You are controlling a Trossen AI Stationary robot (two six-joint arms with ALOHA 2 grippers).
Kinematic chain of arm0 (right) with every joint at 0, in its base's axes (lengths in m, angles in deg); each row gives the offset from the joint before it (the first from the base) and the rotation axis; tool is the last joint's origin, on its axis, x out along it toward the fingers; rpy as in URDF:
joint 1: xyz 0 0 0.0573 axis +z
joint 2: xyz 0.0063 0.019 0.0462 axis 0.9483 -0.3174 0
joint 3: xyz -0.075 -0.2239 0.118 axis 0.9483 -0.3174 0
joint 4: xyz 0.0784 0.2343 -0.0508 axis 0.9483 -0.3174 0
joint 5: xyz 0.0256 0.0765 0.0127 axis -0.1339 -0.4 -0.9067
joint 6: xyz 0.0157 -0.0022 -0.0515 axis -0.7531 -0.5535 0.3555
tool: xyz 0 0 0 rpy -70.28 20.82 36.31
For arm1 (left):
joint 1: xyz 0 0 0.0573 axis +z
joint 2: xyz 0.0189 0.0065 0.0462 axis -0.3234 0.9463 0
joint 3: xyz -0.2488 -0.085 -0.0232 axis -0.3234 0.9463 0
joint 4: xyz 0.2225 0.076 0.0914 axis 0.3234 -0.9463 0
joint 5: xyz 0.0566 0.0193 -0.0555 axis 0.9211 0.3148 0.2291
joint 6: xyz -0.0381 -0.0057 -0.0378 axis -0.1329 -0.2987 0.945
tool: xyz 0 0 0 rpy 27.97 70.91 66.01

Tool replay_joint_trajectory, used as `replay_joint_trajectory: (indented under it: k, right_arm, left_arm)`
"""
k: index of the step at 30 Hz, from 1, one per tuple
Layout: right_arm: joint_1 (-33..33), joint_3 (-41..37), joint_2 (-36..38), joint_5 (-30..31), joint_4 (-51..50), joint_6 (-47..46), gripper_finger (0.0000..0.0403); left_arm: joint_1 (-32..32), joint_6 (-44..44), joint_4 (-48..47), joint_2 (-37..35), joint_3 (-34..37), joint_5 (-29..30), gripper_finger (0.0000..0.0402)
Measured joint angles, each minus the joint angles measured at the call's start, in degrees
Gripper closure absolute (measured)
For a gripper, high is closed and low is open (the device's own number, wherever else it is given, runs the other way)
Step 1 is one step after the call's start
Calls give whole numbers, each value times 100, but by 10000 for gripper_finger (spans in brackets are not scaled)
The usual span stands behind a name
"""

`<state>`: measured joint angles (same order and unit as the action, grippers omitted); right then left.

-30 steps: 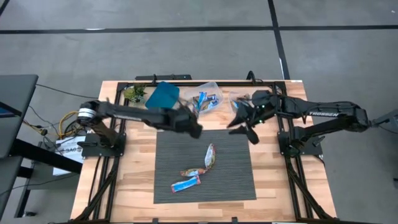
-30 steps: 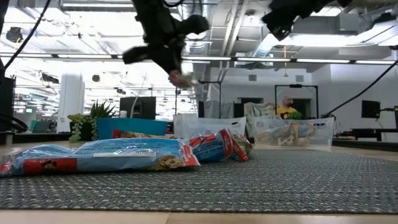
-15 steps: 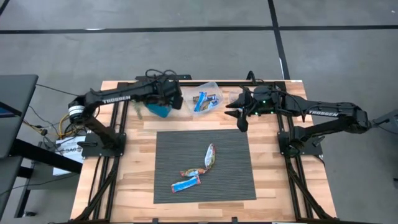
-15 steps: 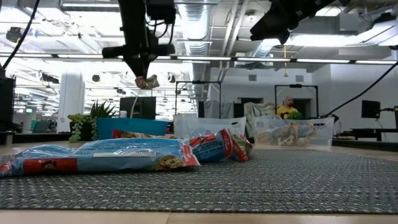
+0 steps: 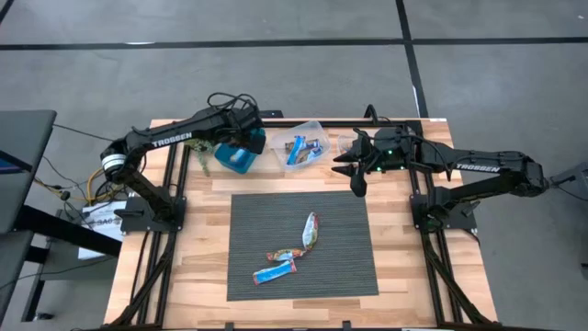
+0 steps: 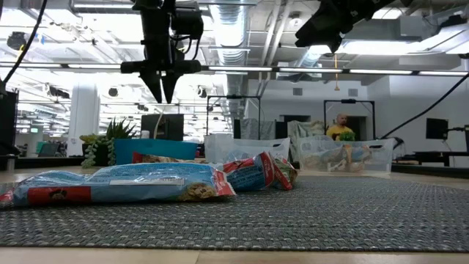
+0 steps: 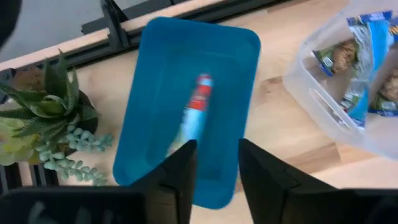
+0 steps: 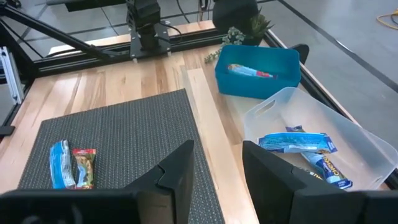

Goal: Pick and place Granola Bars by type
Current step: Put the red granola bar into the blue bin

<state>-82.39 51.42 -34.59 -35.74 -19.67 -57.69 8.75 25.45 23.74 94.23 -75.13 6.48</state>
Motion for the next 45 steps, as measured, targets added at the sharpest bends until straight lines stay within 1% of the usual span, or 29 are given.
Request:
replay_joint_trajectory:
  k: [2,5,8,11,15,19,23,25,28,31,39,45]
  right_arm:
    - [0,0,0,0,0,0,277]
    - [0,0,0,-46,-8,-3,277]
    - [0,2,0,-225,-115,-4,277]
    - [28,2,0,-418,-410,0,277]
    - [168,2,0,-451,-857,169,277]
    - [325,3,0,-459,-1076,197,277]
    - [487,3,0,-458,-1101,195,277]
    - [549,4,-2,-457,-1118,194,277]
    - [627,4,-2,-456,-1121,187,277]
    - [677,4,-1,-451,-1119,108,277]
    - [680,4,-2,-450,-1121,4,277]
    - [680,4,-2,-450,-1121,-7,277]
  left_arm:
    - [-52,-2,79,0,0,-167,278]
    - [-255,-176,627,0,0,-739,273]
    - [-684,-292,1363,0,0,-1489,277]
    - [-1293,-513,1922,0,0,-1958,286]
    - [-2269,-996,2002,0,0,-2236,298]
    - [-3187,-1403,2011,19,0,-2420,305]
    - [-3957,-1571,2041,287,0,-2416,305]
    - [-4255,-1580,2041,503,0,-2311,303]
    - [-4495,-1479,1997,859,2,-2032,300]
    - [-4544,-1338,2093,1196,0,-1902,296]
    - [-4636,-1082,2097,2156,0,-2079,294]
    - [-4630,-984,2150,2423,-7,-2176,294]
